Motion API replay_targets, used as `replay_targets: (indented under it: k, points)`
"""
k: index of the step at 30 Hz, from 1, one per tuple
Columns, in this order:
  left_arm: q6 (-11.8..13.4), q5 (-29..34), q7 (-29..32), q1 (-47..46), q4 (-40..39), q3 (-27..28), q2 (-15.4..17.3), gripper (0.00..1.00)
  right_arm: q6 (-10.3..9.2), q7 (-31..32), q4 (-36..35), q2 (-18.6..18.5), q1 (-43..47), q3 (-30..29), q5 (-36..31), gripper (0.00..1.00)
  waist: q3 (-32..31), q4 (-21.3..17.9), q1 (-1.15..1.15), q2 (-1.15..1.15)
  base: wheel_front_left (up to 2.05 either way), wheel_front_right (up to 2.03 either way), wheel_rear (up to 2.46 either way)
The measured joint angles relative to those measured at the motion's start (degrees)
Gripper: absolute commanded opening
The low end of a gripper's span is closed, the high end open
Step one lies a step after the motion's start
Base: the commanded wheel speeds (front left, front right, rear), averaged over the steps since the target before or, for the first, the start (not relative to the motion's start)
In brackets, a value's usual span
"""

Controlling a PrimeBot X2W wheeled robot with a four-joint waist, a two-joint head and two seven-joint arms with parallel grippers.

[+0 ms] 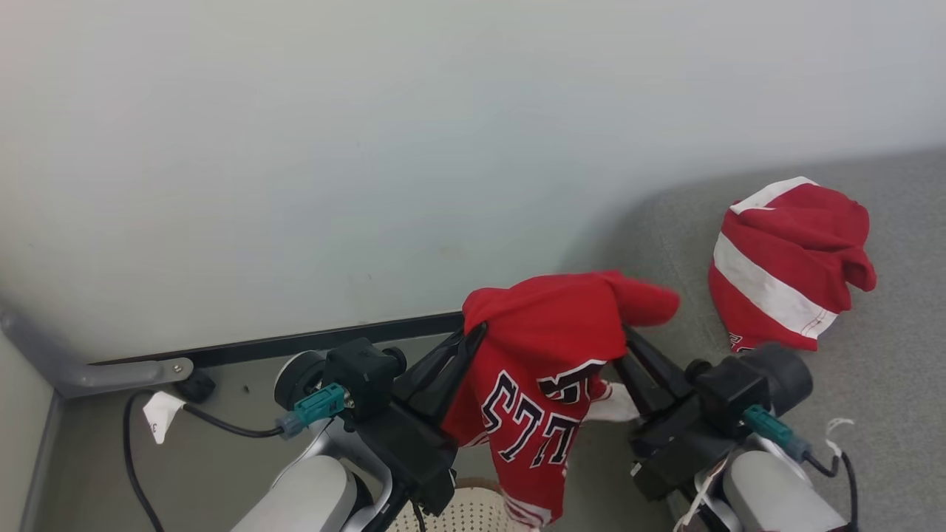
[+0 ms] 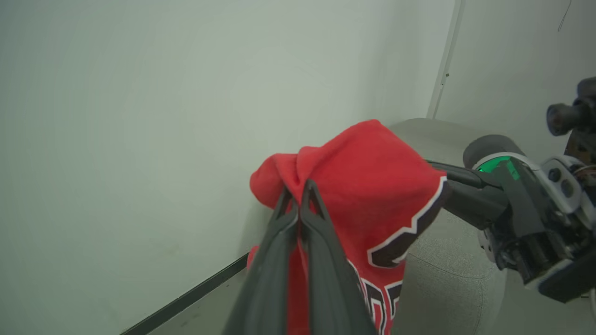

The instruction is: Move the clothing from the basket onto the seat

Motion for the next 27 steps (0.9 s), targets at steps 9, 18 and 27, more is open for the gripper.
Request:
replay_targets:
  k: [9, 18, 27]
  points:
    - [0.0, -1.2, -1.0, 1.2, -0.2, 0.0, -0.3, 1.00, -2.08, 0.0, -4.2, -4.4, 1.4, -5.6, 0.6, 0.00, -0.1, -2.3, -0.01, 0.00, 0.00, 0.00, 0.00]
    - [0.0, -1.3, -1.5, 3.1, -1.4, -1.5, -0.4, 1.00, -4.32, 0.0, -8.2, -8.8, 4.8, -10.2, 0.7, 0.00, -0.4, -5.2, -0.01, 0.00, 0.00, 0.00, 0.00]
    - [0.0, -1.2, -2.0, 6.1, -2.9, -4.5, -0.6, 1.00, -5.61, 0.0, -12.3, -11.9, 8.7, -13.4, 0.7, 0.00, -0.6, -9.6, -0.01, 0.00, 0.00, 0.00, 0.00]
